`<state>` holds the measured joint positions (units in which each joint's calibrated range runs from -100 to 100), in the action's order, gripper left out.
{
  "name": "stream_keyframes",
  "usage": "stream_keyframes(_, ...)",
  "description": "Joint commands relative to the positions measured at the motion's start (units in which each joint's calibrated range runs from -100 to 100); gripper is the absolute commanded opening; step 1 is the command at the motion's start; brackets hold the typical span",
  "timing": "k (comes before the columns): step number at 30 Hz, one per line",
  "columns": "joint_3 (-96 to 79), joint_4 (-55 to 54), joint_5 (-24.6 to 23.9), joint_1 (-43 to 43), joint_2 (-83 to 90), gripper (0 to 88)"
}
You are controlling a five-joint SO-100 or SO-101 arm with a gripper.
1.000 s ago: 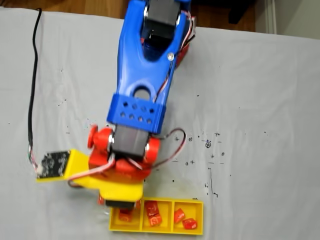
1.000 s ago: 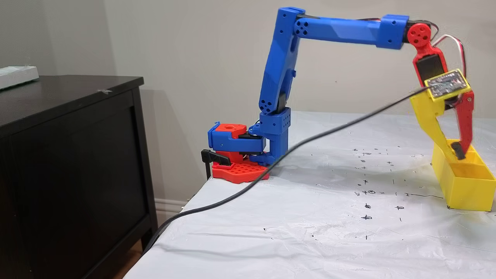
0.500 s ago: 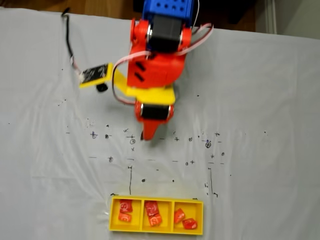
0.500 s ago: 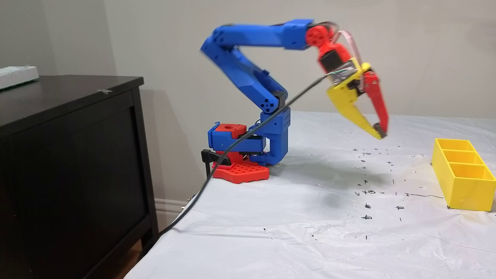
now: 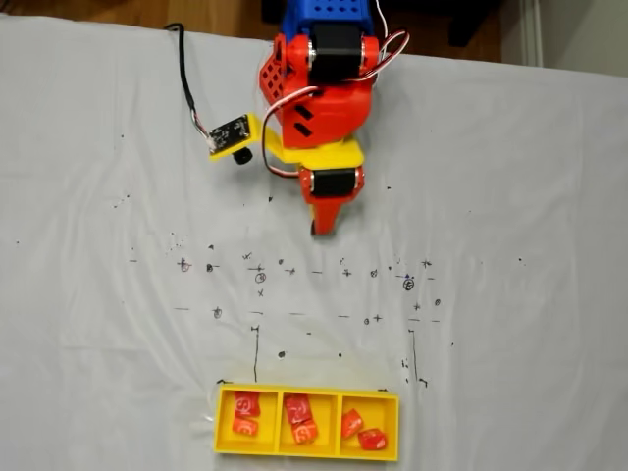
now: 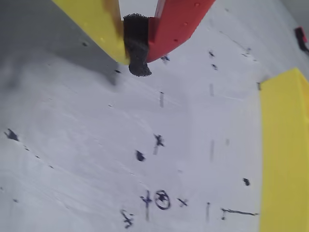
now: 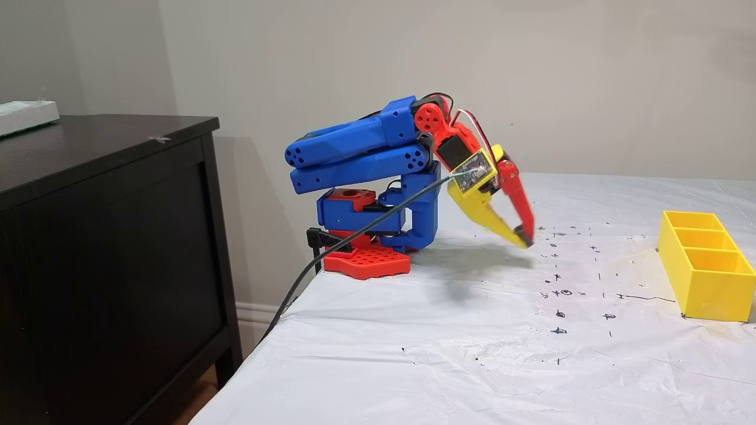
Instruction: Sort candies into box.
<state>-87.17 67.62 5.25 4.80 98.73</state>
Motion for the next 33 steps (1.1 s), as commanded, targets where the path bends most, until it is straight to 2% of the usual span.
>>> stream_keyframes(1,-0.18,6.51,-1.22,2.54,0.25,0.1)
stream_keyframes(5,-5.28,3.56,-2.39,3.44,0.25,0.1)
stream_keyframes(17,-5.0,4.63,-3.81,-1.27,0.34,0.1)
stream_keyframes(19,-5.0,4.55,-3.52,-0.63,0.34,9.5)
stream_keyframes(20,-5.0,4.55,-3.47,-0.54,0.34,10.1)
stream_keyframes(27,-5.0,4.55,-3.47,-0.45,0.34,2.5)
stream_keyframes(33,-5.0,4.55,-3.47,-0.45,0.34,0.2)
